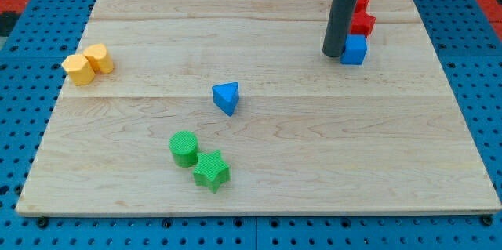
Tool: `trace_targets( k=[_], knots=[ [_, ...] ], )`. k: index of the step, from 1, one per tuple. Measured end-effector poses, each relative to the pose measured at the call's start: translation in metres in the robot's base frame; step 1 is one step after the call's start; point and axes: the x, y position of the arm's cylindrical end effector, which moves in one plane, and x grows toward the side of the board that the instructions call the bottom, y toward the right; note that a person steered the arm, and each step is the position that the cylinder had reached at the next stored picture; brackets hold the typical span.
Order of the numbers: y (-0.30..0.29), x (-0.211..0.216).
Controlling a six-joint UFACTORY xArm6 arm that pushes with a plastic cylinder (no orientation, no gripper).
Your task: Move the blue triangle to the bottom of the blue cube
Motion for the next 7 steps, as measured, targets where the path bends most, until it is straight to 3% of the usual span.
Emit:
trace_targets(
  k=[2,4,5,6,7],
  knots=[
    [0.026,0.0],
    [-0.143,0.002],
    [-0.202,0.051],
    [-0.226,0.086],
    [-0.194,0.094]
  ],
)
